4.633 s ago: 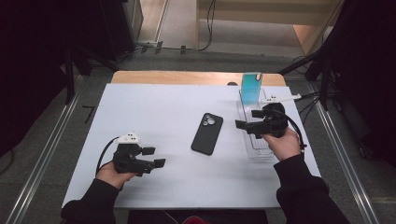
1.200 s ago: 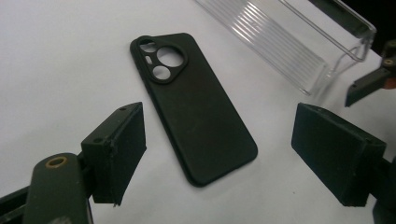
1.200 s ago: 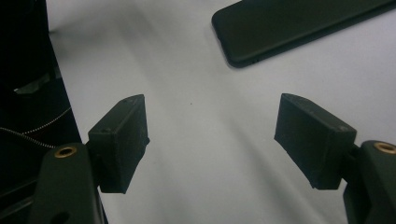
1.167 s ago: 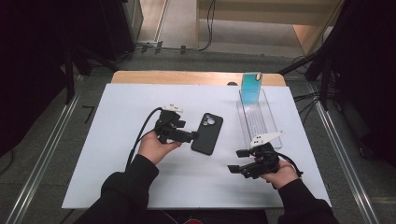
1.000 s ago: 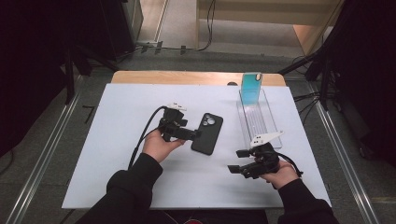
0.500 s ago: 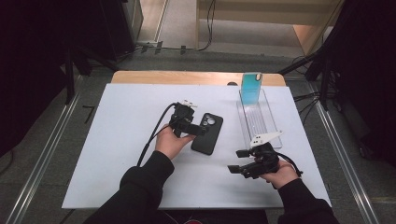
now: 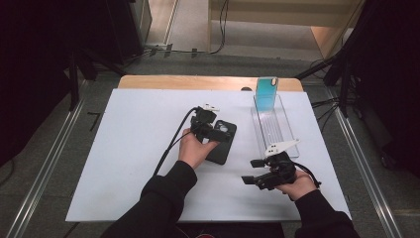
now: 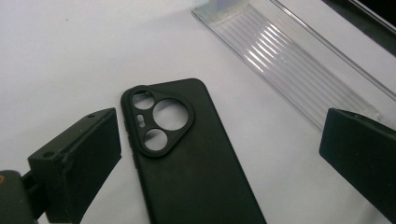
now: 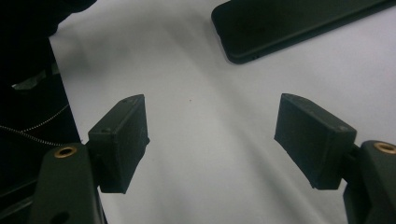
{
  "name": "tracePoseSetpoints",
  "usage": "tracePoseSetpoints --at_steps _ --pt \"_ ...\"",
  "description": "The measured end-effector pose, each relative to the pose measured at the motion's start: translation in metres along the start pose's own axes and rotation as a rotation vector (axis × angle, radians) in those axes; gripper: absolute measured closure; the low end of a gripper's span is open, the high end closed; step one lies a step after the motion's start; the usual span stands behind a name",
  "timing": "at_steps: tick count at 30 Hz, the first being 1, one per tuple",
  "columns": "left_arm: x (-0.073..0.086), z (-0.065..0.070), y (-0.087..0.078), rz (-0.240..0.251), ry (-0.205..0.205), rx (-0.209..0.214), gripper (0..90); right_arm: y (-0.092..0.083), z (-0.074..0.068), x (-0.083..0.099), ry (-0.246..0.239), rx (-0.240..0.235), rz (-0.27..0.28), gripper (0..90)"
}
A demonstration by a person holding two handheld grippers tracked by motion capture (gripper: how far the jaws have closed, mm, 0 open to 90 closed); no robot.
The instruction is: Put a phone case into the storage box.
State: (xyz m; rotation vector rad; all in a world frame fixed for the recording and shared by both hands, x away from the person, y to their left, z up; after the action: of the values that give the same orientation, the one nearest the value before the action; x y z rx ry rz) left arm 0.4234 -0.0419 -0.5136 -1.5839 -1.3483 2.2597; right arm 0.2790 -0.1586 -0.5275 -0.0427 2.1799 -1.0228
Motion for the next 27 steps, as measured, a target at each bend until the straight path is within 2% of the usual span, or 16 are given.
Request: tracePoseSetpoints --at_steps 1,5,12,17,21,27 --pt "0.001 0.000 0.002 -0.012 -0.006 -0.001 0.0 0.000 0.000 0.000 0.000 0.000 0.000 23.7" --pt "0.004 -0.002 0.006 -0.032 0.000 -0.050 1.6 0.000 0.000 0.000 -0.001 0.000 0.000 23.6" --pt "0.008 -0.001 0.014 -0.051 -0.002 -0.083 1.6 0.000 0.000 0.000 -0.002 0.000 -0.005 23.7" --pt "0.012 0.000 0.019 -0.063 0.003 -0.083 1.6 0.000 0.001 0.000 -0.001 0.001 -0.003 23.7" --pt "0.014 -0.001 0.021 -0.052 -0.014 -0.085 1.6 0.000 0.000 0.000 0.001 0.002 -0.004 23.6" --pt "0.024 -0.002 0.026 -0.079 -0.018 -0.088 1.7 0.000 0.001 0.000 0.000 0.002 -0.004 23.6"
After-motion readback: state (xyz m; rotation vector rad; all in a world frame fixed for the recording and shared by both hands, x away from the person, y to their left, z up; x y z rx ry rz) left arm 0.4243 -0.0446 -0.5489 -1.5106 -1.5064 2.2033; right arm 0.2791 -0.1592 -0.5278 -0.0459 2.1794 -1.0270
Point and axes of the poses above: each handheld gripper's, and its own axes: y roughly forward along the jaws, x roughly out of its underside, z roughly to its right, the point moved 9 cm from there along y, roughly forward along the jaws, and after that the axes turned 11 degrees about y, right-handed, at the moved point
